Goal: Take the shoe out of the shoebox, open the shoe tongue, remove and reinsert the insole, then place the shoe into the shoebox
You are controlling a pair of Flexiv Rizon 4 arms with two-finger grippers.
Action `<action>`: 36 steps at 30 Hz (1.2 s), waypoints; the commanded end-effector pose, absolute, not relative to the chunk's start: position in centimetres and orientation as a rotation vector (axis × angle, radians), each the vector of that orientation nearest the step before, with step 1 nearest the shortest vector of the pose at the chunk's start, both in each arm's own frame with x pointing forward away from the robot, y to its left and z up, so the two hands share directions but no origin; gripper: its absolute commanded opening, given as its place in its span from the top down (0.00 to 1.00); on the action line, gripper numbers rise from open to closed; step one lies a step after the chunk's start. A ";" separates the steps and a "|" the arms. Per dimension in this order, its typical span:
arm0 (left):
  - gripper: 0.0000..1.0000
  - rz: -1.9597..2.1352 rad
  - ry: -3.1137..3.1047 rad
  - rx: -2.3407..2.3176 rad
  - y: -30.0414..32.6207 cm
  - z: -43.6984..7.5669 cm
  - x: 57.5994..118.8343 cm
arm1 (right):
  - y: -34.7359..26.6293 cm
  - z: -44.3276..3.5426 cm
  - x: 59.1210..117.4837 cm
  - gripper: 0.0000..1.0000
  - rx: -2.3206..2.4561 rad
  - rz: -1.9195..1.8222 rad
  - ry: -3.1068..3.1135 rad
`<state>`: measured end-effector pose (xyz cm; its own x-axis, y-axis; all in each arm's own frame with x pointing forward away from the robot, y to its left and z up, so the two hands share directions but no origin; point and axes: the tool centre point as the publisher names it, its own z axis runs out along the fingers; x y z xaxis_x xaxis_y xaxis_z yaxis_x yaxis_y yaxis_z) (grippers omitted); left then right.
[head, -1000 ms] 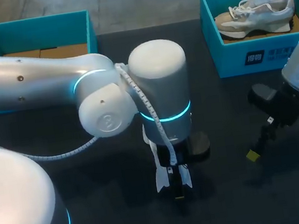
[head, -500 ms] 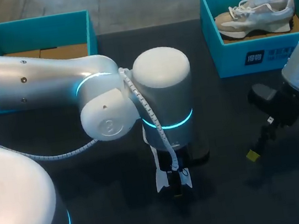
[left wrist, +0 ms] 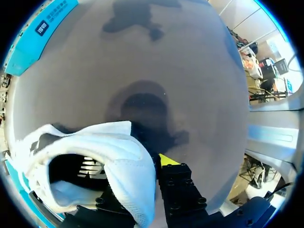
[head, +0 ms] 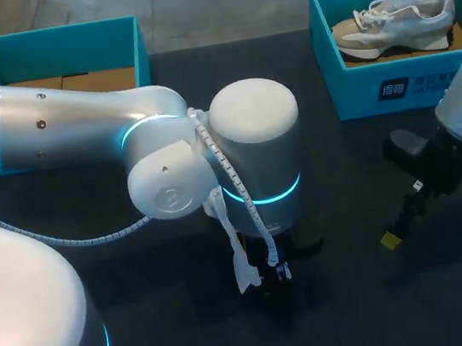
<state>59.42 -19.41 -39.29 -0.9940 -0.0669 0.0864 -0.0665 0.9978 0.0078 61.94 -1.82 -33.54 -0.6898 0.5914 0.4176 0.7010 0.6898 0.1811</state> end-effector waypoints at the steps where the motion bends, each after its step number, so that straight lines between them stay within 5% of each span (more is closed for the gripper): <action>1: 1.00 -0.001 -3.054 0.103 -19.2 -39.3 59.6 | -1.7 -33.5 61.8 0.00 -1.021 -0.468 -2.578; 36: 1.00 0.112 -3.095 -0.007 -16.1 -31.7 65.0 | -1.7 -33.5 61.8 0.00 -1.021 -0.468 -2.578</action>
<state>64.85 -16.72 -32.64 -0.9989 0.0030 0.0460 -0.0001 0.9977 -0.0675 61.94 -1.82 -33.54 -0.6898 0.5914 0.4176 0.7010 0.6898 0.1811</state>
